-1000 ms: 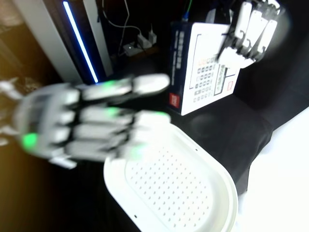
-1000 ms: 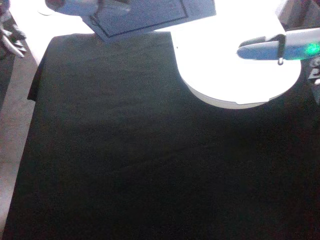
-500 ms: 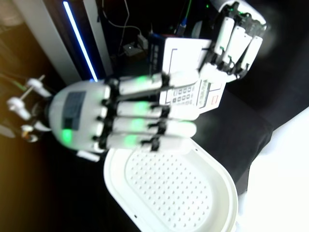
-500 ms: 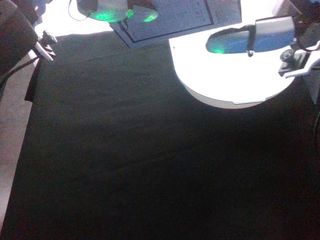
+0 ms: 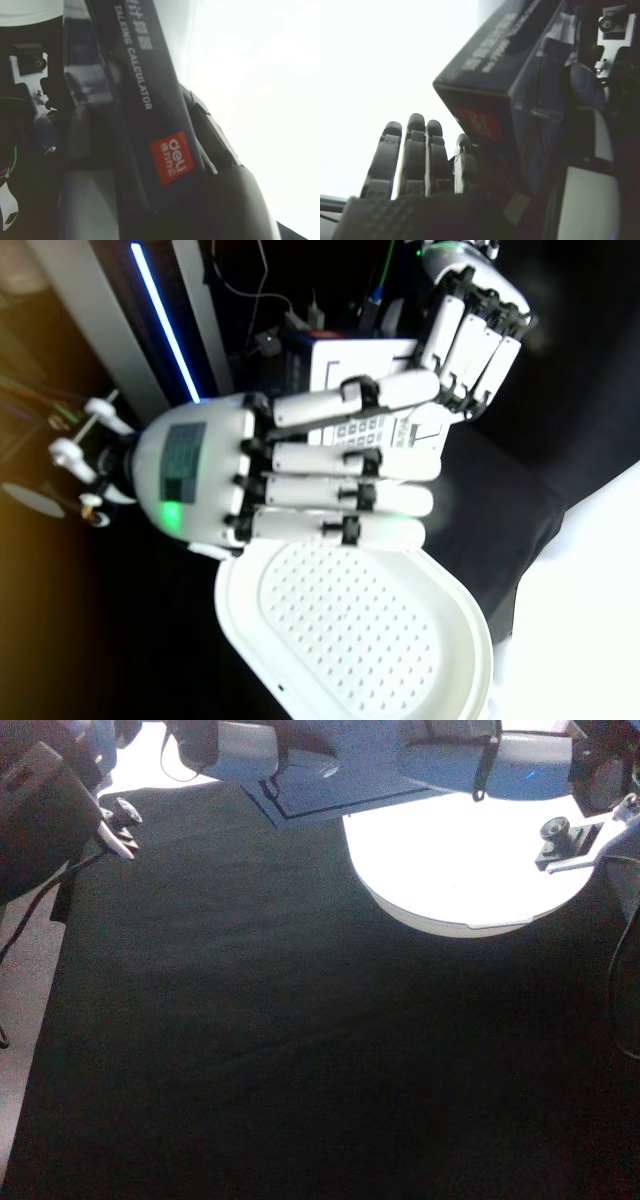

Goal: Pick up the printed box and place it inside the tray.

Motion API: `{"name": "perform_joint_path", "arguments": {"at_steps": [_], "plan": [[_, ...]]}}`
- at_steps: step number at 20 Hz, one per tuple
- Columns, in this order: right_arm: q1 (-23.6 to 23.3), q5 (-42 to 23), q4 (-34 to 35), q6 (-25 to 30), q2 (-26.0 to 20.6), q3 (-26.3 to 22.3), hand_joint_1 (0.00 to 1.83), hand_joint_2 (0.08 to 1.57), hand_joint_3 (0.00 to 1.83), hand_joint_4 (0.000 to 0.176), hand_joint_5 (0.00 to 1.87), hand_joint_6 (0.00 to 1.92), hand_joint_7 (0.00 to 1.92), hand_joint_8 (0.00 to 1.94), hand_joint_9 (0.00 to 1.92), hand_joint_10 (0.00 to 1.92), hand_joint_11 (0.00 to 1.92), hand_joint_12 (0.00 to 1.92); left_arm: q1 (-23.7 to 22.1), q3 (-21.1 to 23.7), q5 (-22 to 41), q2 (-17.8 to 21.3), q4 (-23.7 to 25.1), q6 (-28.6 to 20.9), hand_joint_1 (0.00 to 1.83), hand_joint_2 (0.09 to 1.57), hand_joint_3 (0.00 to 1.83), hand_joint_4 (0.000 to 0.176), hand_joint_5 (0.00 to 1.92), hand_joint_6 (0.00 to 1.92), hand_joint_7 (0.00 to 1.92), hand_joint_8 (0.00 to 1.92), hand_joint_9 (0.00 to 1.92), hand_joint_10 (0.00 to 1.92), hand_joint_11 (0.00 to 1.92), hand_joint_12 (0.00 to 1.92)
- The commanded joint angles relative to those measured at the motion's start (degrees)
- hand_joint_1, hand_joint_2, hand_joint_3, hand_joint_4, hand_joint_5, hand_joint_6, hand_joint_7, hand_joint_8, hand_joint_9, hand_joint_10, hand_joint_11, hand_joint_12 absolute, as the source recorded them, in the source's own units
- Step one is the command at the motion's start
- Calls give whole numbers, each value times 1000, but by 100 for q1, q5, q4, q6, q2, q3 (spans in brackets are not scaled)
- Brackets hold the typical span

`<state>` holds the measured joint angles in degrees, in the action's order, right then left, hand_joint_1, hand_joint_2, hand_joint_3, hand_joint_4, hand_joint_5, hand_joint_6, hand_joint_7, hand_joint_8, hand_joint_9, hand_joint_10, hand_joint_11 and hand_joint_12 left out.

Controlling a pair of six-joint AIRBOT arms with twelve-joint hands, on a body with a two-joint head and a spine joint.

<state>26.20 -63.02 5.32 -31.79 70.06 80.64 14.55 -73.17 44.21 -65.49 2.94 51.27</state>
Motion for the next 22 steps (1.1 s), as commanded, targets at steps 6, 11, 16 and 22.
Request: {"name": "perform_joint_path", "arguments": {"at_steps": [6, 11, 16, 22], "plan": [[-119, -788, 116, 66, 20, 26, 1170, 1090, 0, 0, 1042, 863, 1457, 45, 1501, 452, 1232, 1226, 99, -268, 899, -168, -173, -494, 1290, 1061, 0, 0, 1007, 762, 1195, 818, 1391, 346, 1116, 934], [-119, -790, 117, 66, 23, 25, 1164, 1105, 0, 0, 1009, 919, 1350, 309, 1414, 706, 1229, 1288, 168, -244, 1031, -181, -169, -523, 1292, 1059, 1, 0, 1015, 742, 1196, 820, 1406, 318, 1099, 933], [-119, -791, 128, 66, 13, 27, 1161, 1109, 1, 0, 994, 947, 1401, 208, 1376, 772, 1199, 1306, 220, -250, 1119, -170, -85, -627, 545, 982, 0, 0, 234, 149, 300, 28, 417, 2, 245, 618], [-118, -795, 177, 66, -91, 27, 1263, 1049, 37, 0, 1021, 743, 1260, 674, 1352, 747, 1181, 1240, 240, -228, 1231, -81, -54, -714, 203, 994, 19, 141, 0, 0, 0, 0, 0, 0, 0, 0]]}}
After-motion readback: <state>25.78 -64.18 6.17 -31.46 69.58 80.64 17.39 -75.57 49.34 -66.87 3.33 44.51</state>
